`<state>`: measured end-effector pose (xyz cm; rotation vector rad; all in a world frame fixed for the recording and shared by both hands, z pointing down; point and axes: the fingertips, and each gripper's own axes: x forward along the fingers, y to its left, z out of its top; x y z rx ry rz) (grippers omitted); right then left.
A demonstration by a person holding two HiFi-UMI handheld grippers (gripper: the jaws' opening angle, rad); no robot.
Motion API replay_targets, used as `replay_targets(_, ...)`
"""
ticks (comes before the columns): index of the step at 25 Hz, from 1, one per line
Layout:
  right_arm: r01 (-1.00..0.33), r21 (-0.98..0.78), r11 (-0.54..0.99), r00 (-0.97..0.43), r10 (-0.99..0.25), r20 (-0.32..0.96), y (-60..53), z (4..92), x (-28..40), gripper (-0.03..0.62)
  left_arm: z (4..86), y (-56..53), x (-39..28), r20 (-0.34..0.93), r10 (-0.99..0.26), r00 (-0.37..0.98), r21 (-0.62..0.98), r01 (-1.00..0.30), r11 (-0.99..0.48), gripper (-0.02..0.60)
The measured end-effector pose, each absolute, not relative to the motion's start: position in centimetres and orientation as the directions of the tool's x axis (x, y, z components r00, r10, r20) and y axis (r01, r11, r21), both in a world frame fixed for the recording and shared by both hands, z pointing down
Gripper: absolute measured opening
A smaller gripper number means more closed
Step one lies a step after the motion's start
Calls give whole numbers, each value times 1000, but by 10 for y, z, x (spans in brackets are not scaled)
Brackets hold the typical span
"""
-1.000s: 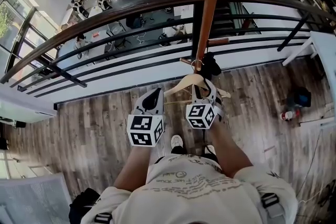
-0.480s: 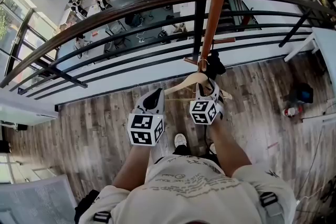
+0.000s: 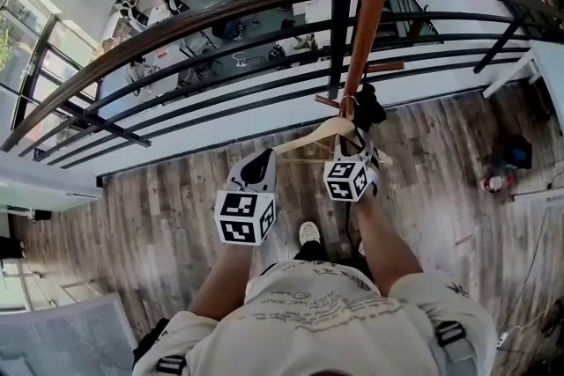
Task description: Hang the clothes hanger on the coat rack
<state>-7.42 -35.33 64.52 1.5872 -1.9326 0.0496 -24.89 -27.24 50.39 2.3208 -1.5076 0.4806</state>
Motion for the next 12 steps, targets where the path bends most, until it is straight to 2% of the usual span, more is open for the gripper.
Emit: replay_targets(12, -887, 384, 257, -29, -860, 509, -362, 661, -66, 175, 508, -270, -256, 445, -812, 378, 109, -922, -370, 4)
